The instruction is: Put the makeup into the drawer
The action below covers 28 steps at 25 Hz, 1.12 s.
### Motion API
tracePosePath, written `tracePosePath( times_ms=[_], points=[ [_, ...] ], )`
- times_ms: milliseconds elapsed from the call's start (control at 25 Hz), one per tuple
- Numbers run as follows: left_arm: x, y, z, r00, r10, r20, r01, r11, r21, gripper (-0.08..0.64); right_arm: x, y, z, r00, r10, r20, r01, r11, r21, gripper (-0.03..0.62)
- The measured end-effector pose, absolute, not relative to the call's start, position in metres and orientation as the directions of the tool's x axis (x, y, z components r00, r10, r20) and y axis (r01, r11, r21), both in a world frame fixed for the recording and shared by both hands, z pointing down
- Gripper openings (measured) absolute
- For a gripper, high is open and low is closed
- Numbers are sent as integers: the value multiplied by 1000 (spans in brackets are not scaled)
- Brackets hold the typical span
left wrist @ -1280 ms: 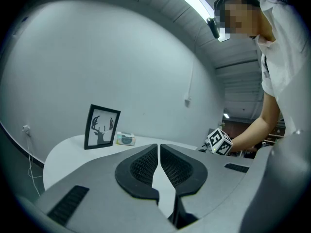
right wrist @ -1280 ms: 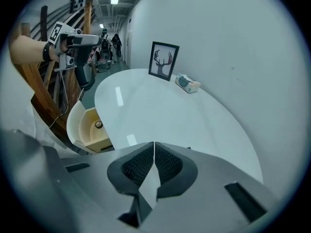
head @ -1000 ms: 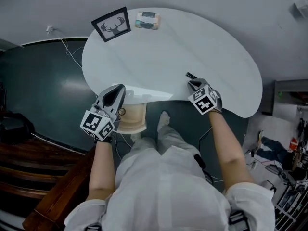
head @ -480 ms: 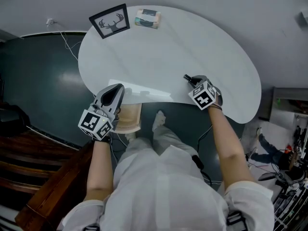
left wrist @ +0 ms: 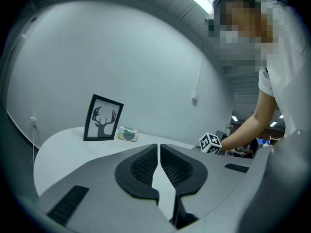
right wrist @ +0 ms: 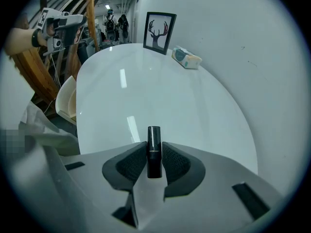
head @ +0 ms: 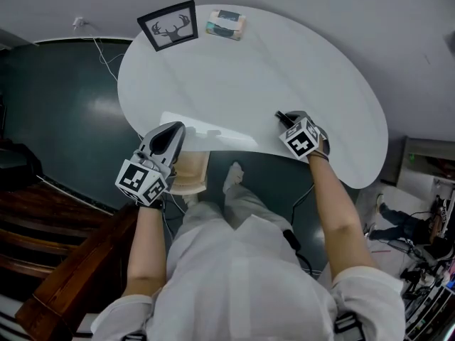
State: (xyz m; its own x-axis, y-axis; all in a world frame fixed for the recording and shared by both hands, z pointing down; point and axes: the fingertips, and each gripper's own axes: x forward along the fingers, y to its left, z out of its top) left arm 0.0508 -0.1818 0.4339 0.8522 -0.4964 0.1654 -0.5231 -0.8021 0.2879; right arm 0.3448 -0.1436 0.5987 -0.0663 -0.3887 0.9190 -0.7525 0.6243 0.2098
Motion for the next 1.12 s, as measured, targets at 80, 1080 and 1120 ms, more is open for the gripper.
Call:
tracePosePath(
  times_ms=[80, 1080, 1120],
  points=[
    [50, -183, 434, 848, -503, 164, -529, -798, 289, 25, 343, -145, 600, -66, -386, 920, -749, 628, 210, 84],
    [-16, -186, 419, 817, -560, 135, -574, -771, 275, 25, 254, -165, 585, -103, -374, 922, -668, 713, 215, 84],
    [-21, -185, 418, 815, -564, 135, -578, -769, 275, 25, 246, -167, 584, -109, -375, 920, -662, 718, 214, 84]
  ],
)
